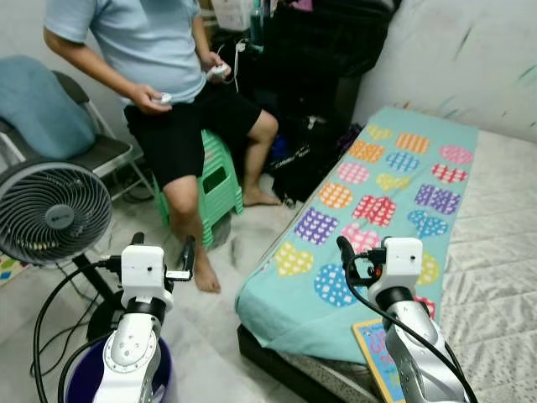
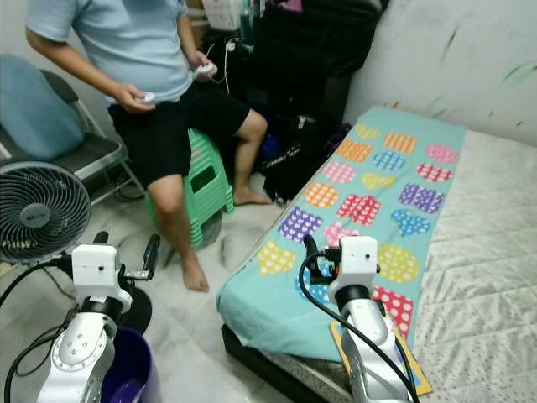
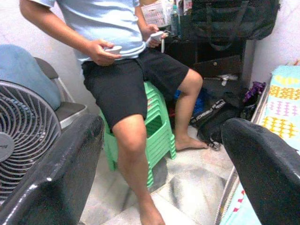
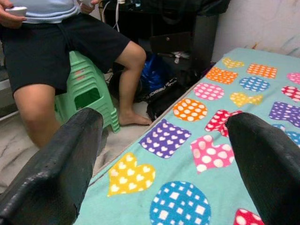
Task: Clean up the room
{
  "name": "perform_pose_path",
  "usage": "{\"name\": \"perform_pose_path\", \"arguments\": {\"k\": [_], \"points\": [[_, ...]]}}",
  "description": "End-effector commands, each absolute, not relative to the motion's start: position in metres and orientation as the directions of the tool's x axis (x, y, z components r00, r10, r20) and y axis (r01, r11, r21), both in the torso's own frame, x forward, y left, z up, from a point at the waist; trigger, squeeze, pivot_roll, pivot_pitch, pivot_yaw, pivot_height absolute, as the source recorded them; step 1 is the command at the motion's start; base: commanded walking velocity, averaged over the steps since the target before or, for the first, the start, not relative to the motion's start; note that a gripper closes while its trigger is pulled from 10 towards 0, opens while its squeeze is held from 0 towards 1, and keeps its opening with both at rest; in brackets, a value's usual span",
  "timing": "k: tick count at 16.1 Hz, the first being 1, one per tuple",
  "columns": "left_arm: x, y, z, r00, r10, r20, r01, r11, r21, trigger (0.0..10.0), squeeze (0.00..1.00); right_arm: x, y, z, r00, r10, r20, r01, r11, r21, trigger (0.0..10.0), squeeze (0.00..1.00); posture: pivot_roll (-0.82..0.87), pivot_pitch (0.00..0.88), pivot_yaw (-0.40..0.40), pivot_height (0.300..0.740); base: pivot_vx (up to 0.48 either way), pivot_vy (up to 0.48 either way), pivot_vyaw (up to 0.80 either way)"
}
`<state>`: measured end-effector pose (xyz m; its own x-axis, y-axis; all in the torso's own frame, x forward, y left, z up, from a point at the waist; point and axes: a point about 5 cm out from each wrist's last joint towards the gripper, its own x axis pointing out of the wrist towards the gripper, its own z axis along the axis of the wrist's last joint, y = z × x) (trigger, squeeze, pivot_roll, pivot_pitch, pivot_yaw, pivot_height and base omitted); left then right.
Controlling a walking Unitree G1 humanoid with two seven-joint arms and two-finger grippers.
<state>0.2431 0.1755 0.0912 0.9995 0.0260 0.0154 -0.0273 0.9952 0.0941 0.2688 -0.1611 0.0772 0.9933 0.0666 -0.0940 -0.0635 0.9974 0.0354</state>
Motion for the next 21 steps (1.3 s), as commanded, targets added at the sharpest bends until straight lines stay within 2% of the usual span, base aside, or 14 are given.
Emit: {"name": "perform_pose_path", "arguments": {"k": [1, 21], "points": [[0.2442, 0.1762, 0.0937, 1.0, 0.019, 0.021, -0.021, 0.995, 0.097, 10.0, 0.0, 0.2714, -0.1603, 0.0818, 0.994, 0.073, -0.079, -0.071, 0.997, 0.028, 10.0, 0.0, -0.14, 0.0, 0.017, 0.74, 0.0, 0.0, -0.61], [0.2441, 0.1788, 0.0938, 0.999, 0.026, 0.018, -0.027, 0.998, 0.048, 10.0, 0.0, 0.2743, -0.16, 0.0811, 0.994, 0.077, -0.084, -0.074, 0.997, 0.03, 10.0, 0.0, -0.14, 0.0, 0.012, 0.74, 0.0, 0.0, -0.8]]}}
